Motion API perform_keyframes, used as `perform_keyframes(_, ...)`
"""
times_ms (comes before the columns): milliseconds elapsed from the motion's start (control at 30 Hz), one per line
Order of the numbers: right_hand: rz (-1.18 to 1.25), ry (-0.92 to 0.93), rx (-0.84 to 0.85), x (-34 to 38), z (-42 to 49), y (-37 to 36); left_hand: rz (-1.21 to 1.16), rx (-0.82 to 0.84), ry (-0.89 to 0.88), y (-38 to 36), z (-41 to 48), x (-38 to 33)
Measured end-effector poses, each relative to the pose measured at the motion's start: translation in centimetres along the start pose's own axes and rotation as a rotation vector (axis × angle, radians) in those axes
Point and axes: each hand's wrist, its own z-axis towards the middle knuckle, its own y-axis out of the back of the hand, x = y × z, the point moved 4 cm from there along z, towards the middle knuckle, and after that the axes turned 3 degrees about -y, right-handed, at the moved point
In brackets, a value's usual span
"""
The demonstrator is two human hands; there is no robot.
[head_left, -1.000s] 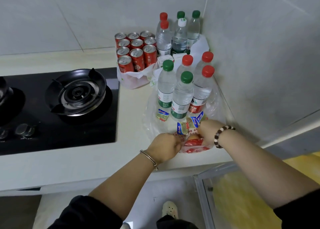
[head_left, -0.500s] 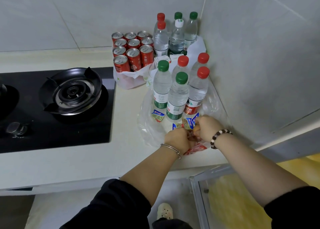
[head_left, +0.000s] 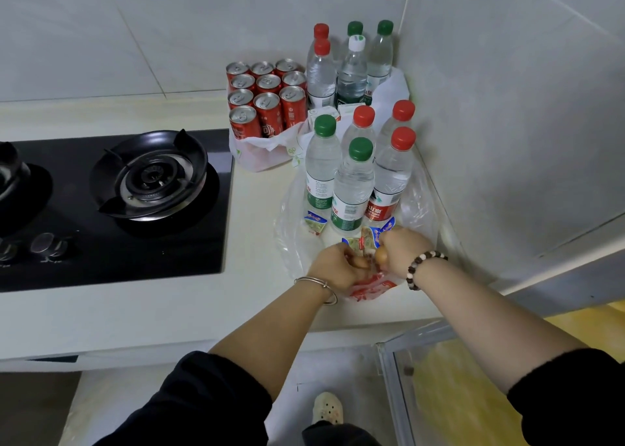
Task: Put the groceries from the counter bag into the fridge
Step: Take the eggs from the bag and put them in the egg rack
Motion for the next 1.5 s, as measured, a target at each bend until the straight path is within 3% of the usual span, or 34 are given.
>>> perform_keyframes(133, 0.016, 0.027, -0.125, 1.0, -0.7, 0.7, -0.249, -0.143, 0.053, 2.3, -0.5, 1.0)
perform_keyframes(300, 0.353, -0.014, -0.249, 3.0, -1.2, 2.2, -0.507, -0.236, 0.038, 5.6, -2.0, 1.6)
perform_keyframes(433, 0.584, -0.021, -0.241, 5.6, -1.4, 3.6, -0.649, -0.278, 0.035, 8.6, -3.8, 1.3)
perform_keyframes(567, 1.003, 0.040, -0.108, 9.0, -1.9, 5.1, -0.743, -0.358, 0.062, 11.6, -6.3, 2.0)
perform_keyframes(700, 1.494, 0.009, 0.205, 13.6, -3.8, 7.1, -0.785, -0.445, 0.029, 14.8, -10.4, 3.0)
perform_keyframes(833, 1.715, 0.047, 0.485, 18.7, -6.7, 8.3, -0.841, -0.558, 0.013, 17.8, -16.0, 4.4)
perform_keyframes(1233, 1.604, 0.413, 1.097, 38.3, -25.6, 8.4, -0.814, -1.095, 0.051, 22.5, -45.4, 9.7)
perform_keyframes(1500, 1.320, 0.760, 1.252, 47.2, -44.1, 8.7, -0.722, -1.466, 0.127, 22.0, -67.5, 8.6)
